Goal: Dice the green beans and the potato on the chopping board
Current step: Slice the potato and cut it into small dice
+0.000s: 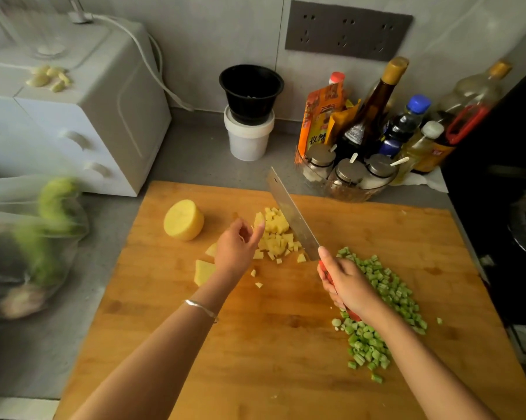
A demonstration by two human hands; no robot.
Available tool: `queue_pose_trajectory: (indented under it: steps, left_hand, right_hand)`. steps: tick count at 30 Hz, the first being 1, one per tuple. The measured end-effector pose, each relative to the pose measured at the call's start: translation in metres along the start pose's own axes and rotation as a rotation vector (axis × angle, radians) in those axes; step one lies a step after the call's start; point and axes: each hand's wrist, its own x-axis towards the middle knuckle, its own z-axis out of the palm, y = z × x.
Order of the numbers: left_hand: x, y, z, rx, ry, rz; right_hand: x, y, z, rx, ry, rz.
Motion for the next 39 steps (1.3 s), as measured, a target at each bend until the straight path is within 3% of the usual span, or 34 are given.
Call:
queue_pose_trajectory:
  steps: [2,6,10,15,19,21,24,27,29,32,35,39]
  left_hand:
    - [-0.014,-0.013,-0.010,0.170,-0.023,0.151]
    - [-0.051,-0.040,-0.005,0.485,-0.332,0.318]
    - [-0.052,-0.047,0.018,0.722,-0.288,0.326]
    - [-0.012,-0.027,0.037,0.665,-0.275,0.251]
    - [0.001,-0.021,0.035,0.458,-0.277,0.262]
    - [-0.007,-0.018,0.023,0.281,-0.240,0.282]
    - [-0.028,-0.007,-0.008,0.038,-0.016,0.308]
    - [-0.046,0.008,-0.041,0.044,0.117,0.413]
    - [-0.049,0.015,-0.056,0.207,-0.005,0.589]
    - [-0.046,0.020,-0.061,0.428,-0.336,0.742]
    - [-0.046,0.022,-0.049,0.570,-0.574,0.786]
    - [-0.034,0.029,-0.025,0.705,-0.696,0.697]
  right_hand:
    - [-0.002,0.001,-0.002,0.013,0.007,-0.003]
    - [-0.004,0.001,-0.002,0.015,0.012,-0.022]
    - [-0.004,0.002,0.001,0.046,0.001,-0.036]
    - [-0.008,0.007,-0.001,0.018,-0.011,-0.051]
    - [-0.012,0.011,-0.005,-0.025,0.012,-0.050]
    - [-0.013,0.012,-0.009,-0.136,0.051,-0.070]
    - [-0.009,0.012,-0.014,-0.395,0.109,-0.125]
    - [-0.001,0.009,-0.015,-0.703,0.130,-0.197]
    - [0.002,0.005,-0.015,-0.911,0.125,-0.238]
    - [0.005,-0.002,-0.011,-1.111,0.108,-0.268]
    - [0.007,-0.007,-0.005,-1.183,0.100,-0.292]
    - [0.008,-0.006,0.000,-1.209,0.076,-0.325]
